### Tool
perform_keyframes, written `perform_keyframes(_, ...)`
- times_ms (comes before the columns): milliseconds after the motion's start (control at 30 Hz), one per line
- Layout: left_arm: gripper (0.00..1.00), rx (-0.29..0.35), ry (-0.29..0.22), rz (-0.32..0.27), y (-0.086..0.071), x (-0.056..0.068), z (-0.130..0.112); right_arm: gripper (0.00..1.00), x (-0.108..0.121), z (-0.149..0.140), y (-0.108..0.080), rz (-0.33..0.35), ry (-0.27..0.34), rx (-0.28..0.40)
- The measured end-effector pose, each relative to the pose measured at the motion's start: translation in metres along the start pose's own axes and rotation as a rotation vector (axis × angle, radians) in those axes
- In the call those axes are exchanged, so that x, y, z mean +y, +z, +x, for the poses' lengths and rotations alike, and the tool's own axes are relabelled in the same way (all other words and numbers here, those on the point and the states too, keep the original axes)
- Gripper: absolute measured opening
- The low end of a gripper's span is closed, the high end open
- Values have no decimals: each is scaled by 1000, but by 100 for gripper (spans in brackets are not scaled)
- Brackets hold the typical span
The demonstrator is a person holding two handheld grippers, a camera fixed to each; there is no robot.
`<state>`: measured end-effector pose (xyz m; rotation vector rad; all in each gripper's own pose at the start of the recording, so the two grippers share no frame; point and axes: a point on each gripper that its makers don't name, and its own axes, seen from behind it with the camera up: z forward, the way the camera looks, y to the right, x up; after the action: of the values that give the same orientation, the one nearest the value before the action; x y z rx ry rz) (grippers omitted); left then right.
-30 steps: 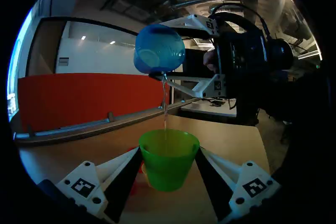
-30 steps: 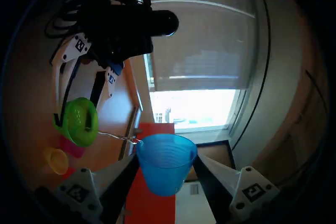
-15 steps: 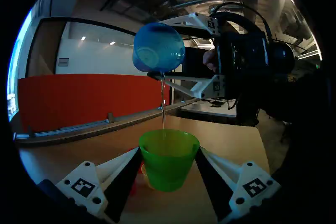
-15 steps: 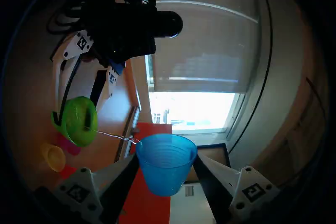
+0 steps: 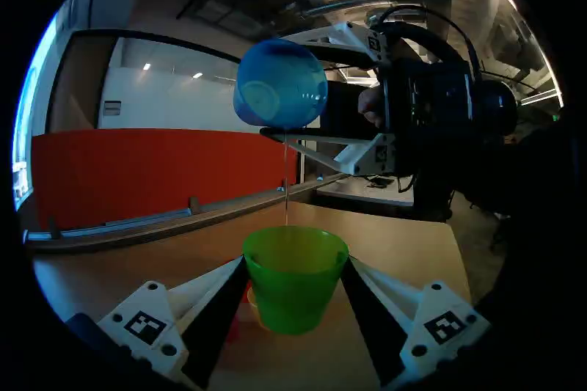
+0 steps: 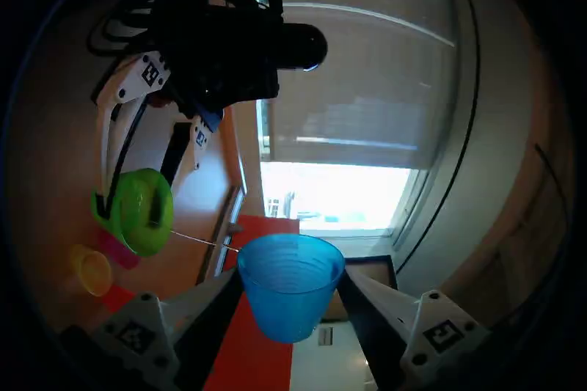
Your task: Pour water
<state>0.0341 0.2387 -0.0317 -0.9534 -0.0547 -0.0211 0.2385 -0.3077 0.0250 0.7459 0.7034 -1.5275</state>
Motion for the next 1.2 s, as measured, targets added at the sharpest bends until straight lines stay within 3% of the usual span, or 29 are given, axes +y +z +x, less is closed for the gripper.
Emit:
perform_keyframes(400, 86, 3, -5, 3, 0, -2, 0, 89, -2, 9, -1, -1, 9, 12)
perform_keyframes(600, 86, 2, -5, 6, 0, -2, 1, 90, -6, 6, -1, 1, 98, 16)
perform_keyframes(900, 86, 2, -4, 10, -2, -3, 1, 90, -16, -16, -4, 20, 433, 10)
perform_keyframes(1200, 85, 2, -5, 18, -5, -7, 1, 90, -33, -19, -8, 46, 761, 15)
